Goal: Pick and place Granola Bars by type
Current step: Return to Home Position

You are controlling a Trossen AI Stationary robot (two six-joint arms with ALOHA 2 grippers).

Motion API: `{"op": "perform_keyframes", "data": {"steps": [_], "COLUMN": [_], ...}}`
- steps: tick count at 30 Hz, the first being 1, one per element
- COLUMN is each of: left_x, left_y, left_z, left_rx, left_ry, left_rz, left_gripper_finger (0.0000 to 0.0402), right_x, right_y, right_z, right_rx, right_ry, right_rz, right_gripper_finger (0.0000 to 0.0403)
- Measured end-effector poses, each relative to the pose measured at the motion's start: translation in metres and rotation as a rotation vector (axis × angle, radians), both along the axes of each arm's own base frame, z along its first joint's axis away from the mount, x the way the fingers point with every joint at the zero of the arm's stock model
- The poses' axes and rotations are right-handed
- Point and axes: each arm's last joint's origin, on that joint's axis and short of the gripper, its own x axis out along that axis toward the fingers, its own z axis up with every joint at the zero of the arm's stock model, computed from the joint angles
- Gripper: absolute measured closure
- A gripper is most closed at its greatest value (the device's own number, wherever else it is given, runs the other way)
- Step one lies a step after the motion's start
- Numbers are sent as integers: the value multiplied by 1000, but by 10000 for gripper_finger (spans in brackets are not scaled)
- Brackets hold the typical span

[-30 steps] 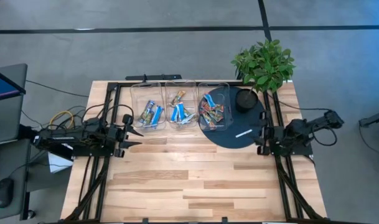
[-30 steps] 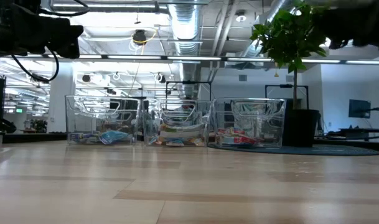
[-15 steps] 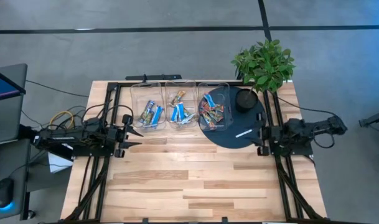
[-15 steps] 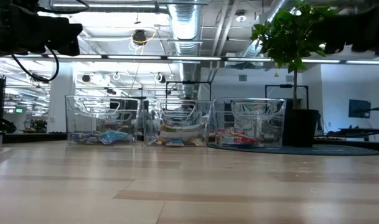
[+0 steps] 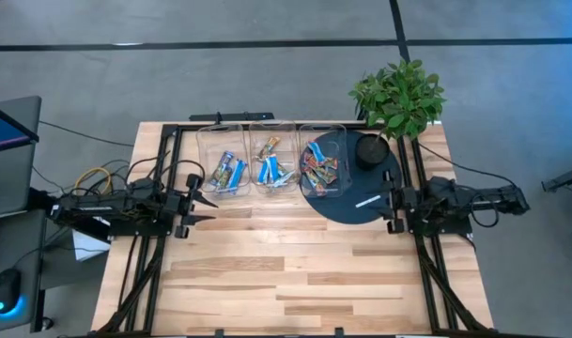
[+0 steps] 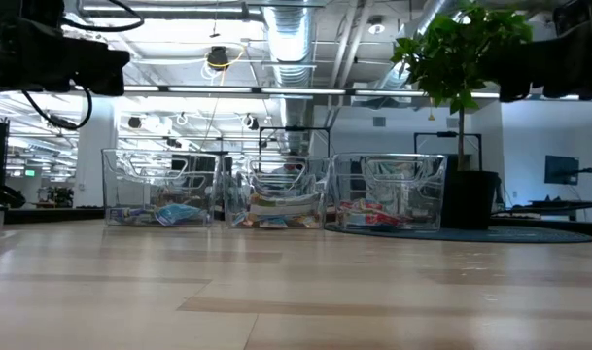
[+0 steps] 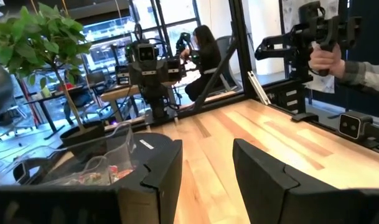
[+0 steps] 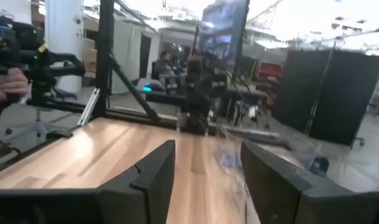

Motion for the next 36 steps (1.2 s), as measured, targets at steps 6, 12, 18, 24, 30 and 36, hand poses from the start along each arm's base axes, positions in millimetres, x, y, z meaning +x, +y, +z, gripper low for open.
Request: {"op": "perform_keyframes", "data": {"steps": [6, 12, 18, 24, 30, 36], "left_x": [0, 0, 1, 1, 1, 1], "left_y": [2, 2, 2, 5, 5, 6], "left_z": [-1, -1, -1, -2, -3, -3], "left_rx": [-17, -25, -85, -131, -119, -147], "left_ry": [11, 15, 27, 41, 40, 47], "left_rz": [56, 70, 75, 151, 166, 196], "left_gripper_finger": [263, 263, 263, 263, 263, 263], "right_x": [0, 1, 1, 1, 1, 1], "right_y": [-5, -4, 0, 0, 0, 0], "right_z": [-5, -8, -8, -8, -8, -8], "right_rx": [79, 84, 81, 81, 80, 80], "right_ry": [48, 82, 88, 88, 88, 89], "right_rz": [-154, -146, -99, -102, -102, -102], "right_gripper_finger": [226, 226, 226, 225, 227, 226]}}
